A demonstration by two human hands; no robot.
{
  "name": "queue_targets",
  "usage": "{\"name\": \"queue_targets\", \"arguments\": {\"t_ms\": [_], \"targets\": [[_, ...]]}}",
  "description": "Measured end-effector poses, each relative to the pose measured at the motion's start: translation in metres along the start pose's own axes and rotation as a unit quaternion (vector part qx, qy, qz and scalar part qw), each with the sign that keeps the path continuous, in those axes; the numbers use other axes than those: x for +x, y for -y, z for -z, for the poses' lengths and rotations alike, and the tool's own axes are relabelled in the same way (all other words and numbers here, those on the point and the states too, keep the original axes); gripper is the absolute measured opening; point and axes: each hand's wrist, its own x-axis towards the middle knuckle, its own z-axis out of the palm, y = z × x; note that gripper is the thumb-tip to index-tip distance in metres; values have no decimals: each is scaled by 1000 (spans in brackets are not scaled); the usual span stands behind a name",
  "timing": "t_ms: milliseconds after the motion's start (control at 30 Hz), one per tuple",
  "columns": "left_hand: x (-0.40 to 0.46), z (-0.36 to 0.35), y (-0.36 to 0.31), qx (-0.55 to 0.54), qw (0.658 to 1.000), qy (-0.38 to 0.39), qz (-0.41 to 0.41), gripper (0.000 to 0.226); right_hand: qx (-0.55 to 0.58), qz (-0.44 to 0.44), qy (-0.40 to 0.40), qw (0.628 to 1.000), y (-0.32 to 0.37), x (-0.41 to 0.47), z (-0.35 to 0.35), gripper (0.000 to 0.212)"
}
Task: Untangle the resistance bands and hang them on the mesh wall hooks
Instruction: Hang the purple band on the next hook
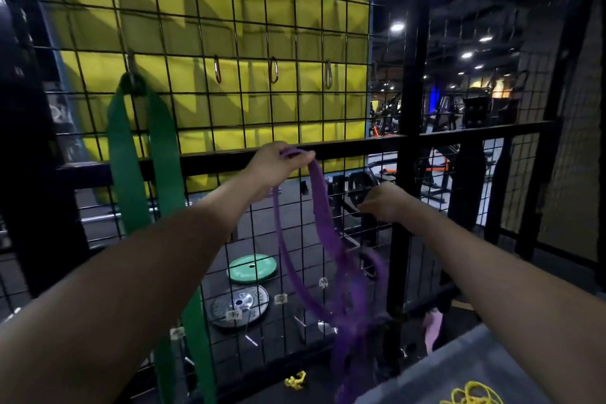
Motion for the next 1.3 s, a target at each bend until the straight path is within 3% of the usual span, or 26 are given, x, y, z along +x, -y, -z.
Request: {"name": "queue_targets", "arguments": {"t_ms": [133, 200, 267, 333, 633, 800, 900, 1033, 1200, 1300], "targets": [[0, -12, -24, 37, 997, 54, -30, 22, 264, 114, 112, 951, 33, -14, 4, 47], [0, -20, -32, 39, 996, 74, -42, 21, 258, 159, 142, 943, 47, -13, -4, 32], [-1, -17, -38, 42, 995, 83, -43, 20, 265, 165, 117, 943, 59, -17, -7, 12], [-2, -4, -38, 43, 995, 85, -36, 17, 276, 153, 82, 945, 66, -17, -5, 5], [-25, 40, -19, 6, 998, 55, 2, 15, 309, 148, 55, 938, 112, -16, 19, 13], [-40, 53, 8, 2, 994, 97, 44, 4, 385, 145, 46, 910, 139, -17, 26, 7], [-43, 72, 16, -122, 990, 45, 62, 8, 381, 143, 26, 913, 149, -15, 31, 10], [-38, 93, -9, -233, 970, -29, 65, 8, 345, 168, 69, 921, 163, -14, 23, 11], [-17, 109, -33, -200, 976, -64, 59, 35, 346, 226, 69, 908, 182, -4, 19, 15], [1, 111, -38, -189, 979, -63, 42, 37, 349, 253, 52, 901, 191, 8, 20, 28]]}}
